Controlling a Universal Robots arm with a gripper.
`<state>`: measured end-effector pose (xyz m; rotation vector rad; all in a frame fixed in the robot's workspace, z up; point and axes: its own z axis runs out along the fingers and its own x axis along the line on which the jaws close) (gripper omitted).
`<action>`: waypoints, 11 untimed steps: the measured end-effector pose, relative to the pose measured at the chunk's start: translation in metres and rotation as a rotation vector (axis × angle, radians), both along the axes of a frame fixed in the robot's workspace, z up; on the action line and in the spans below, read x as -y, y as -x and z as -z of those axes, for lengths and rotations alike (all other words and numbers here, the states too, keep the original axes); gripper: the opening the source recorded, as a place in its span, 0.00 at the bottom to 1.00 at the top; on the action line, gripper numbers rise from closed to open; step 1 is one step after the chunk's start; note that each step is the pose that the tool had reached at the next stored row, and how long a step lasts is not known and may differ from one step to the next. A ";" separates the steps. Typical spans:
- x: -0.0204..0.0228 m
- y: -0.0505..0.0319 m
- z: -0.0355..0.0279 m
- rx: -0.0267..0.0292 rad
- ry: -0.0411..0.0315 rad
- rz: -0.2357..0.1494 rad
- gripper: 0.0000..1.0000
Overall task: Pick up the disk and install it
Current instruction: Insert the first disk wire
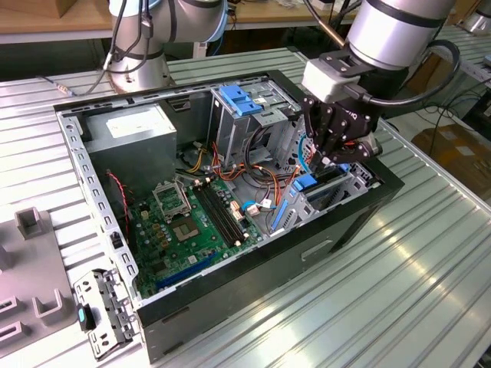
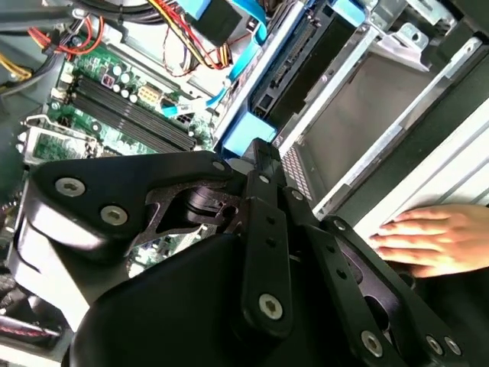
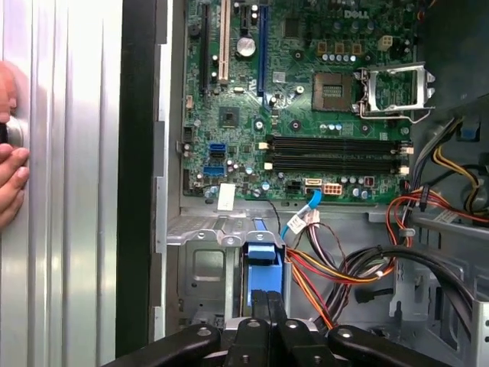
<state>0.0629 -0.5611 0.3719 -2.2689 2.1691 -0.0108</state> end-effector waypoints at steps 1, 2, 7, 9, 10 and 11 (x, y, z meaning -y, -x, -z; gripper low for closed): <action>0.0000 0.0000 -0.0033 -0.0004 0.0000 -0.017 0.11; -0.0001 -0.0001 -0.0032 -0.0004 -0.0002 -0.023 0.11; -0.0016 -0.0178 -0.0034 -0.0018 0.0005 -0.045 0.11; -0.0020 -0.0264 -0.0033 -0.0019 0.0005 -0.053 0.11; -0.0021 -0.0291 -0.0032 -0.0019 0.0005 -0.056 0.11; -0.0022 -0.0317 -0.0030 -0.0019 0.0004 -0.058 0.11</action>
